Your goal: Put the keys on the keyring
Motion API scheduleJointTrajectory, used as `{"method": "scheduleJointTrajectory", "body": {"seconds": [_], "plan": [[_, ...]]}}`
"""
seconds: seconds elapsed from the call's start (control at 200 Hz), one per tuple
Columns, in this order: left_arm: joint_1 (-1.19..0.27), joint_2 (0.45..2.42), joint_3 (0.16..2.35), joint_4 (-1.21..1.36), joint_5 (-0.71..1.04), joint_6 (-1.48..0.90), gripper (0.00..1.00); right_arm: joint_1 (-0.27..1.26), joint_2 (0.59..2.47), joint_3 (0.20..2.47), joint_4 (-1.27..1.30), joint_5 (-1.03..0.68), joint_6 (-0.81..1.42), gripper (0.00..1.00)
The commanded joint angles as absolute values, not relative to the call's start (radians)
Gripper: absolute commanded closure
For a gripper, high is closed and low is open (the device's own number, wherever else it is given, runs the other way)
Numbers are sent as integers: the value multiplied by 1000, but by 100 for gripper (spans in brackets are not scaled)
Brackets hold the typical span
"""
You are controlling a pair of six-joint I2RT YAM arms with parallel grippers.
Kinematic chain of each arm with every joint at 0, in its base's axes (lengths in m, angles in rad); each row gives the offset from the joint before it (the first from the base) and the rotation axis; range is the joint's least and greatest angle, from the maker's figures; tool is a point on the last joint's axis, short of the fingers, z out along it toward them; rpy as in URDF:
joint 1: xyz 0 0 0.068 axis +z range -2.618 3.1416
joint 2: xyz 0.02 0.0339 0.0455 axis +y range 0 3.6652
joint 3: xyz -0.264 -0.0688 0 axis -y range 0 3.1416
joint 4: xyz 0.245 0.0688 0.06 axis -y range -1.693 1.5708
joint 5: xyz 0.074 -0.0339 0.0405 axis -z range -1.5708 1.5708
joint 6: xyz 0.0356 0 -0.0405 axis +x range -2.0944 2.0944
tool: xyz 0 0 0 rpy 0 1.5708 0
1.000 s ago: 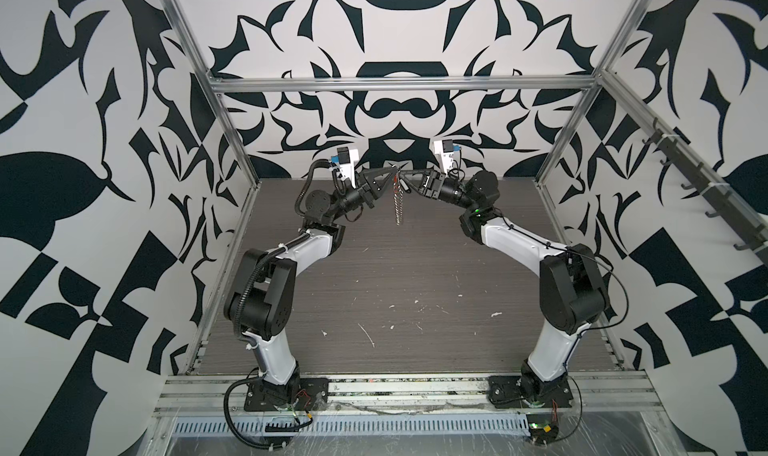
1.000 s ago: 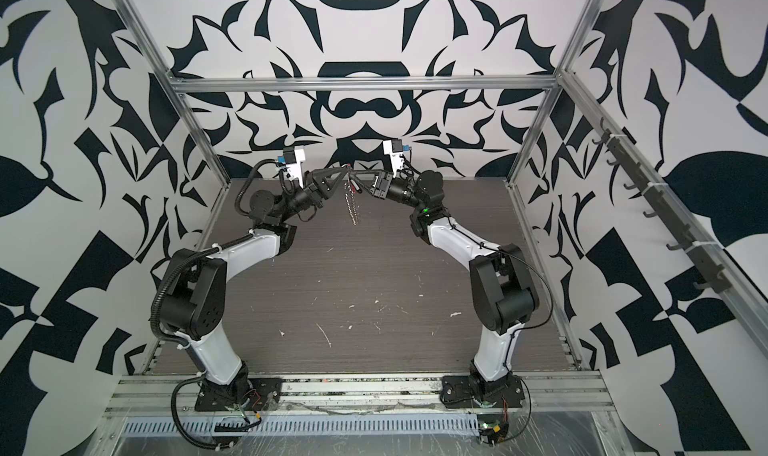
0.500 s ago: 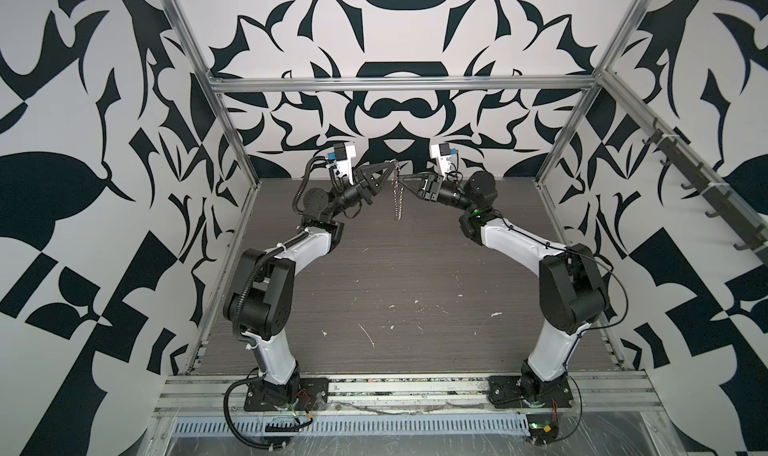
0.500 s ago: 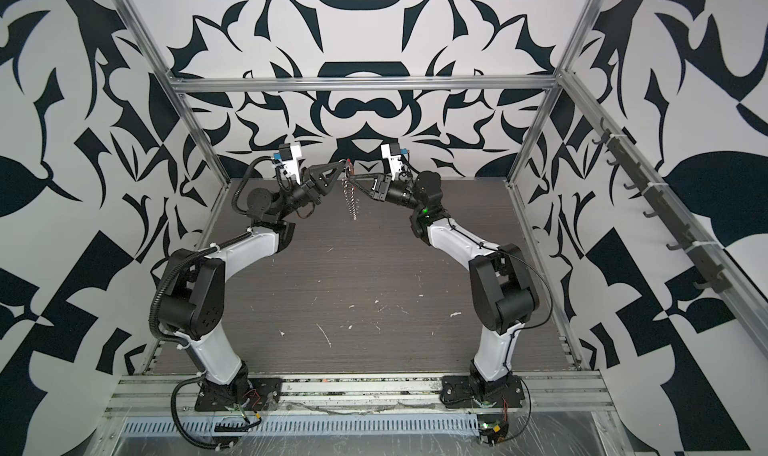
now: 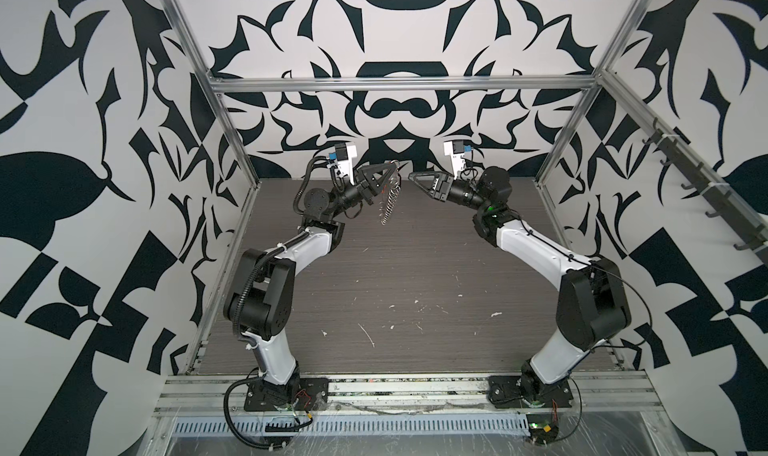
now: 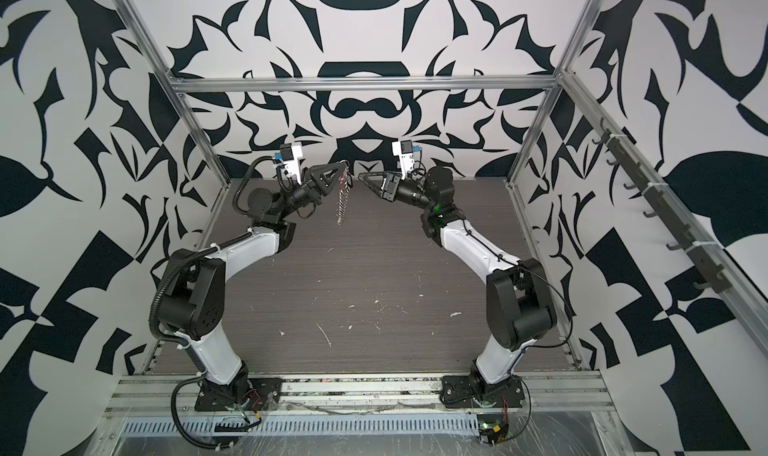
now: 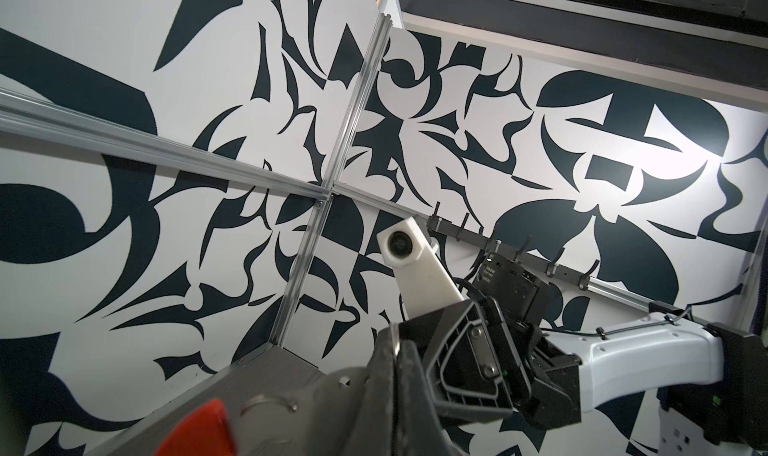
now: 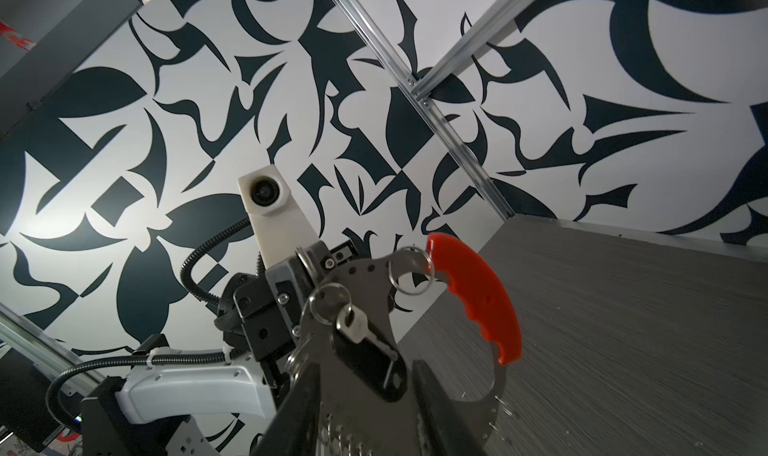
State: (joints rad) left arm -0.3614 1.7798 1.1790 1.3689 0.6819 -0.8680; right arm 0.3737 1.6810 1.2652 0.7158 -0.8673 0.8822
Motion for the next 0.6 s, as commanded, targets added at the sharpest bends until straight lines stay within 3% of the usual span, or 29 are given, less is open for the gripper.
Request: {"method": "scheduleJointTrajectory", "body": {"seconds": [0.0, 0.515, 0.595], "plan": [[-362, 1777, 1215, 1442, 685, -886, 100, 402, 1681, 1319, 706, -885, 828, 60], [-364, 1792, 1210, 1441, 680, -890, 100, 417, 1709, 1369, 654, -875, 768, 57], [-363, 1794, 1204, 1442, 680, -886, 100, 417, 1709, 1377, 626, -873, 751, 62]]}}
